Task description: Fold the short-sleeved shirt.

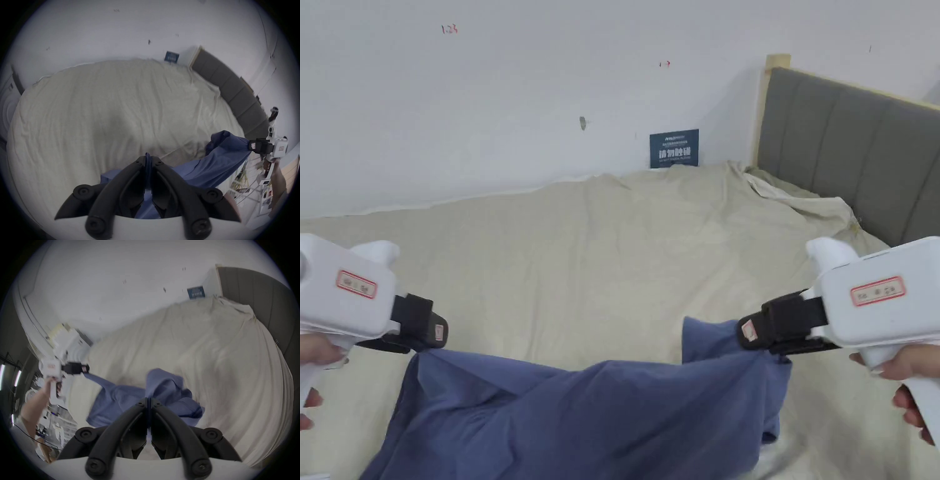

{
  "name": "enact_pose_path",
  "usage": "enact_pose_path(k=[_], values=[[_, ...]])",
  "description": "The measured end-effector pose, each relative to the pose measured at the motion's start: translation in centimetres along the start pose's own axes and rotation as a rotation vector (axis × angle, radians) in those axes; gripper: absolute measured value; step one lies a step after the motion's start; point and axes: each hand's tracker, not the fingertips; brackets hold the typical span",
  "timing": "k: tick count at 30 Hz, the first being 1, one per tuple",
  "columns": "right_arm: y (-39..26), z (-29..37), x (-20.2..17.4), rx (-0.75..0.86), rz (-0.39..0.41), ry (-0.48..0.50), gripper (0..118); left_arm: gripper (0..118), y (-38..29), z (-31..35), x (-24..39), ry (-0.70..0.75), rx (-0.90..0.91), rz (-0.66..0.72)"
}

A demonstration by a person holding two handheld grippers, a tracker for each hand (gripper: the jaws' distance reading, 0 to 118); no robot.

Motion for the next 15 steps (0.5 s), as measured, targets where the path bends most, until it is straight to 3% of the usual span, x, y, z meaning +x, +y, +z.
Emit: enact_pose_path(k=[2, 5, 7, 12, 15], values=[[1.6, 2.4, -1.0, 0.066, -0.018, 0.038, 3, 7, 0.2, 3.7, -0.5, -0.015, 0.059, 0.023], [4.2, 6.0, -3.4, 0.147, 0.025, 0.021, 3, 7, 0.6, 10.4, -0.5, -0.02, 0.162, 0.047], [5.9, 8.3, -5.8, 0.201, 0.055, 0.045, 3, 7, 1.4, 15.3, 0.1, -0.018, 0.261, -0.007], [10.9, 12.2, -10.8, 0.293, 0.008, 0.066, 3, 7, 3.0, 24.8, 2.4, -0.048, 0.435, -0.003], [14.7, 13.9, -13.6, 0.36, 0.1, 0.003, 3, 7, 5.0, 27.8, 1.8, -0.01, 0.503, -0.014]])
